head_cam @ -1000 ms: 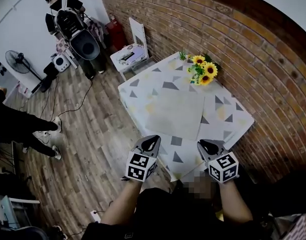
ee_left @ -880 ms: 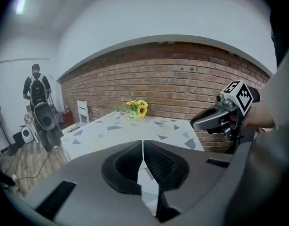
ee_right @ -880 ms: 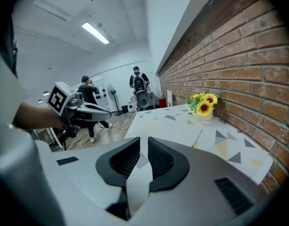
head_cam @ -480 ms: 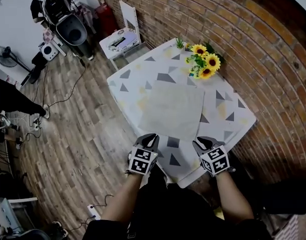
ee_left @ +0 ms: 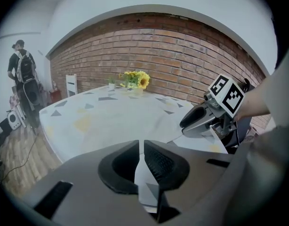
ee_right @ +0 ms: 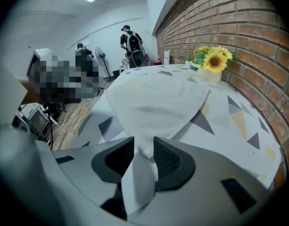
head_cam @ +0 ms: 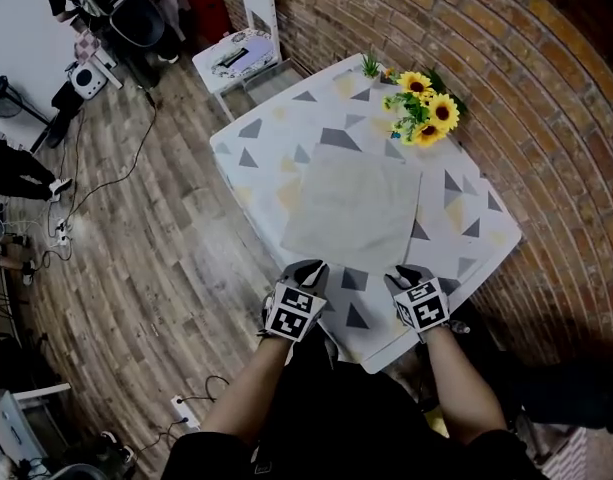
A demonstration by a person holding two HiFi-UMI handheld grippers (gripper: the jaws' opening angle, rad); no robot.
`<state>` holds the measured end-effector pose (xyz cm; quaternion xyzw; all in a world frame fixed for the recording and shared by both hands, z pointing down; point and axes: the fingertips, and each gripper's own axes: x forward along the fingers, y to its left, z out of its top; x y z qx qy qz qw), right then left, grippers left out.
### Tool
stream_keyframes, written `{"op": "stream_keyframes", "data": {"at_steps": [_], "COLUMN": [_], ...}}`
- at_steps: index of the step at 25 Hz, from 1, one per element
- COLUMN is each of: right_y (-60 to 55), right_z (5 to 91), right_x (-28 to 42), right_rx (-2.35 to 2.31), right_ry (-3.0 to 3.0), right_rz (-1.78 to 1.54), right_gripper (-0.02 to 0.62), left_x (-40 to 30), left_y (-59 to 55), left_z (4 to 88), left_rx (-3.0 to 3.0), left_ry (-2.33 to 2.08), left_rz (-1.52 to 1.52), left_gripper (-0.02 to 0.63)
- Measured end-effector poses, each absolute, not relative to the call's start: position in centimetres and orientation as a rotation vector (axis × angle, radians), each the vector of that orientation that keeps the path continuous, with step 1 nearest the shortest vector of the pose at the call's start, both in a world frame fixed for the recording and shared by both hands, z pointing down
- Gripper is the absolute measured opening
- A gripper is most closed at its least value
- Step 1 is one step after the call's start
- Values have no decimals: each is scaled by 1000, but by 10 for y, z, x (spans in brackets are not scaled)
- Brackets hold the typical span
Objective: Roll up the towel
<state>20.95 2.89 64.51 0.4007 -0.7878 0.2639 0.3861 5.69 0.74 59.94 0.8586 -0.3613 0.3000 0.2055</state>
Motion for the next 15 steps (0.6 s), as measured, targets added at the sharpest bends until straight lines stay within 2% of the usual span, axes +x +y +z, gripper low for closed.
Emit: {"op": "stream_keyframes", "data": {"at_steps": [8, 15], "right_y": [38, 66], "right_z": [649, 649], "right_x": [201, 159], "right_rx": [1001, 961], "right_ry": [-2012, -2037], "right_rz": [708, 795], "right_gripper": [143, 144], "left_x": [68, 60], "left_y": [28, 36], "left_z": [601, 598], "left_rx": [2428, 2502], "left_ry": [-972, -908], "left_rz": [932, 1002], "left_gripper": [25, 28]}}
